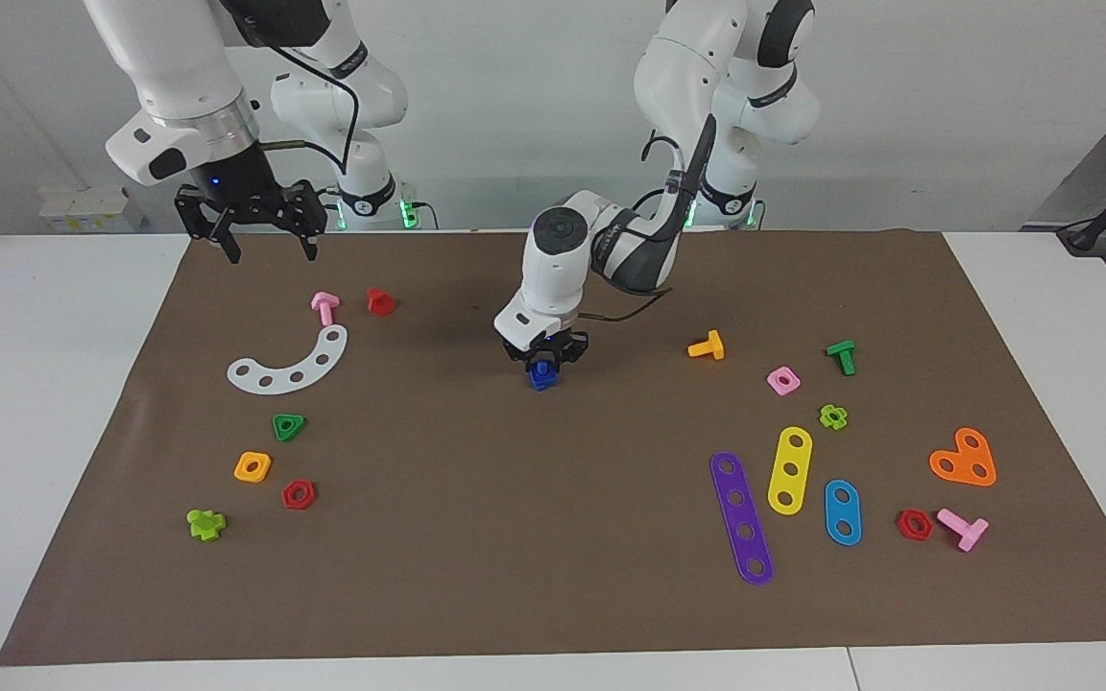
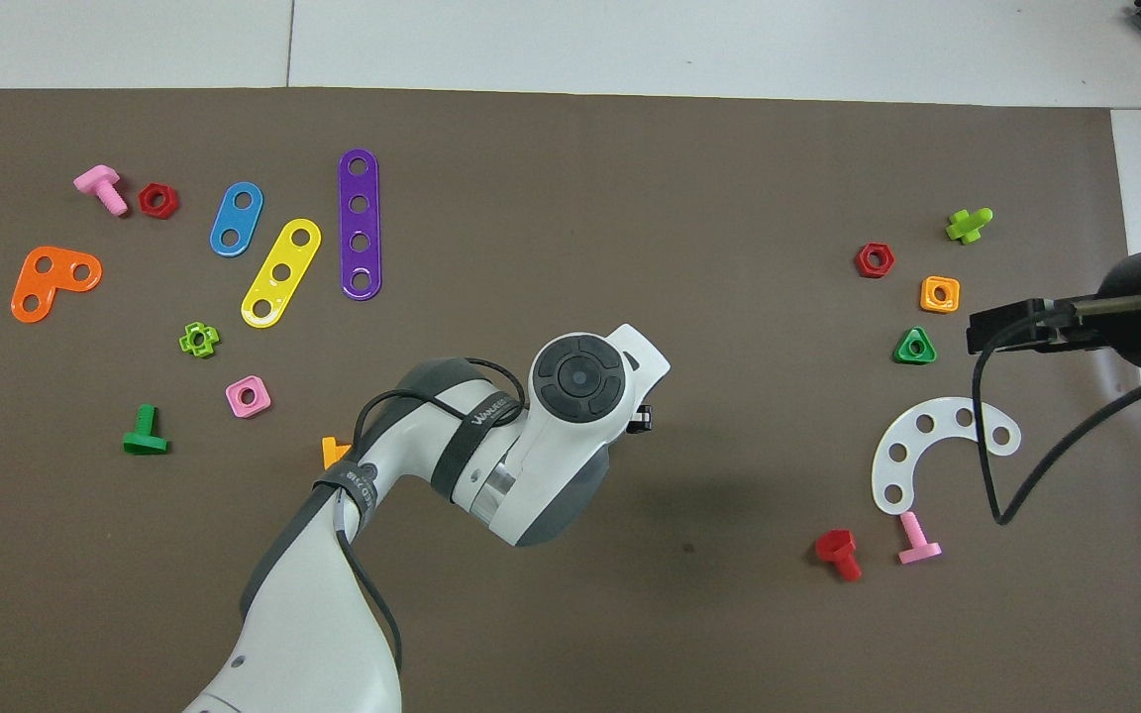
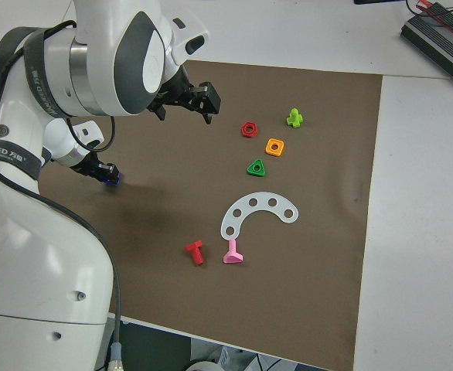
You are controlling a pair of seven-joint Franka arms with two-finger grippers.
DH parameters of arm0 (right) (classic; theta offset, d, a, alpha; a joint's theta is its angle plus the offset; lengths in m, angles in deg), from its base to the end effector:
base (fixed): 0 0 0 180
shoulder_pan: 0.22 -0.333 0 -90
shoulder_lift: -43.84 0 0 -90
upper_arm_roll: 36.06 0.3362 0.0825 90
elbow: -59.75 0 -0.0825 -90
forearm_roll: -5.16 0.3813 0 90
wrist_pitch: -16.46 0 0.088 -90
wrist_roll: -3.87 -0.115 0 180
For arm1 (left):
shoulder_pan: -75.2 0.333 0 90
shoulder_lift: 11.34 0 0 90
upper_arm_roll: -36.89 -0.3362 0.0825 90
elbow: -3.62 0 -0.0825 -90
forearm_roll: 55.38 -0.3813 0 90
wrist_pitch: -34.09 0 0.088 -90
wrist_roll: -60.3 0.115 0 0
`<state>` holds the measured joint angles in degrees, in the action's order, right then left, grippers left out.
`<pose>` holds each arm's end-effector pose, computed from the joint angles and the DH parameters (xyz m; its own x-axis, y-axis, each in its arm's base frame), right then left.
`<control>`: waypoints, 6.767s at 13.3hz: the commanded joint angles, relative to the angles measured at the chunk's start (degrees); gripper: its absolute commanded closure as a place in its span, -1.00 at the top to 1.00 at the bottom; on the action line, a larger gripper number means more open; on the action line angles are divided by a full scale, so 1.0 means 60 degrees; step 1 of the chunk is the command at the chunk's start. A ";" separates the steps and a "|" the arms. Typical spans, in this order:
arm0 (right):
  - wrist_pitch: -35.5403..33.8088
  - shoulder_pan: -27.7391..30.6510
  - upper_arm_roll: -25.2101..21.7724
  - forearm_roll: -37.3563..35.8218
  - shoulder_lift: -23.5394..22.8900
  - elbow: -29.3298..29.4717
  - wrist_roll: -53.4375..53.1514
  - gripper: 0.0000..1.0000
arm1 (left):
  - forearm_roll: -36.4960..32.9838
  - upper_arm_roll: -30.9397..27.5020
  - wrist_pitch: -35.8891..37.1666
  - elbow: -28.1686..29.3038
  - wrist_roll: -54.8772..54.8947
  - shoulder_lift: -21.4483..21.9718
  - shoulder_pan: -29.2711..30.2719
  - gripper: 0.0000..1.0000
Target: Unscrew and place screws in storage area
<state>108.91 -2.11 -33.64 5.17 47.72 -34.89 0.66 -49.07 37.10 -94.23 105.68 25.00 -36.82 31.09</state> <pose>0.5317 0.0409 0.6391 0.9994 0.0191 0.0295 0.0191 -0.9998 0.0010 0.4706 -0.4648 0.3205 0.9950 -0.0908 -0.0427 -0.0873 -0.9931 0.0785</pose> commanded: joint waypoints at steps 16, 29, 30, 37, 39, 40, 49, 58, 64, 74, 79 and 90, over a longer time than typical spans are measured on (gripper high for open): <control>0.2912 -0.1938 0.0154 -0.0192 -0.0498 -0.1731 -0.2041 0.93 | -0.0130 -0.0299 0.2418 -0.0388 0.2727 0.0745 0.4302 -1.00; 0.6459 -0.4693 0.0139 -0.0997 -0.4030 -0.1673 -0.5704 0.54 | -0.0159 -0.0488 0.1095 0.0894 0.3994 0.1493 0.5973 1.00; 0.6591 -0.4709 0.0139 -0.1084 -0.4089 -0.1745 -0.5866 0.52 | -0.0203 -0.0504 0.1708 0.0324 0.4256 0.1493 0.6397 1.00; 0.6886 -0.5164 0.0139 -0.1188 -0.4383 -0.1922 -0.6366 0.11 | -0.1316 -0.0489 0.3236 -0.0325 0.6895 0.2721 0.8350 1.00; 0.6841 -0.5149 0.0139 -0.1188 -0.4325 -0.2023 -0.6366 -0.22 | -0.1316 -0.0358 0.3704 -0.1142 0.6866 0.2884 0.8247 1.00; 0.6827 -0.5149 0.0139 -0.1188 -0.4281 -0.2097 -0.6380 -0.31 | -0.1302 -0.0285 0.3997 -0.1625 0.6866 0.2914 0.8174 1.00; 0.6812 -0.4346 0.0139 -0.1188 -0.3403 -0.2755 -0.5855 -1.00 | -0.1287 0.0199 0.5626 -0.2116 0.6763 0.3631 0.7617 1.00; 0.7907 -0.1357 0.0139 -0.1173 -0.2698 -0.4103 -0.3393 -1.00 | -0.1287 0.0199 0.5406 -0.1616 0.6205 0.3881 0.7163 1.00; 0.7970 -0.0256 0.0139 -0.1042 -0.2845 -0.4090 -0.2279 -1.00 | -0.1287 0.0141 0.5333 -0.1542 0.6309 0.3895 0.7163 1.00; 0.5641 -0.0154 0.0139 -0.1012 -0.2041 -0.2598 -0.1784 1.00 | -0.1243 0.0126 0.6139 -0.2919 0.6236 0.3836 0.7119 1.00; 0.4866 -0.0286 0.0153 -0.1012 -0.0825 -0.2083 -0.1093 1.00 | -0.1214 0.0097 0.6285 -0.1938 0.6236 0.4408 0.7236 1.00; 0.0852 -0.0198 0.0403 -0.0308 -0.0573 0.0595 -0.0376 1.00 | -0.1214 0.0097 0.6241 -0.1938 0.6236 0.4394 0.7236 1.00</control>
<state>117.43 -4.38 -31.56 2.38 47.80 -37.71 -4.81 -55.60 37.60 -56.89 92.46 62.33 -11.97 74.26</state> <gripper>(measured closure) 0.000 0.000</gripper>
